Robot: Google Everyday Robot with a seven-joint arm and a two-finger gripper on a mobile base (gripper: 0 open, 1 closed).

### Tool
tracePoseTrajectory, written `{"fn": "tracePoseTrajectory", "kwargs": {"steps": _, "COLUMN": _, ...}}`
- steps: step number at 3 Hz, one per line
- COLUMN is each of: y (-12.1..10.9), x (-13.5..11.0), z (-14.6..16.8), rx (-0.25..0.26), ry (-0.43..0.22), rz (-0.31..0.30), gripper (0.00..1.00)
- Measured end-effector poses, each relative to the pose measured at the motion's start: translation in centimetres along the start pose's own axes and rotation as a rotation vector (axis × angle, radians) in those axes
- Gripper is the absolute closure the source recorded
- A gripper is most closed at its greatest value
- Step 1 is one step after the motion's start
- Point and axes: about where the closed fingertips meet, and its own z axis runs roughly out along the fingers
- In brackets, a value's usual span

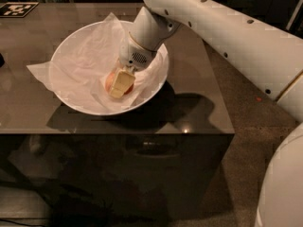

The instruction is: Pick apple from white bowl

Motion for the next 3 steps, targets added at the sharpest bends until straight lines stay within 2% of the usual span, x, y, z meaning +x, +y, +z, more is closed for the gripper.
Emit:
{"fn": "tracePoseTrajectory", "kwargs": {"steps": 1, "y": 0.2, "x": -1.3, "z": -2.8, "rx": 0.004, "ry": -0.033, "rz": -0.017, "gripper": 1.00}}
{"fn": "tracePoseTrajectory", "kwargs": {"steps": 3, "y": 0.2, "x": -3.6, "z": -5.9, "rx": -0.016, "ry": -0.065, "rz": -0.041, "gripper": 1.00}}
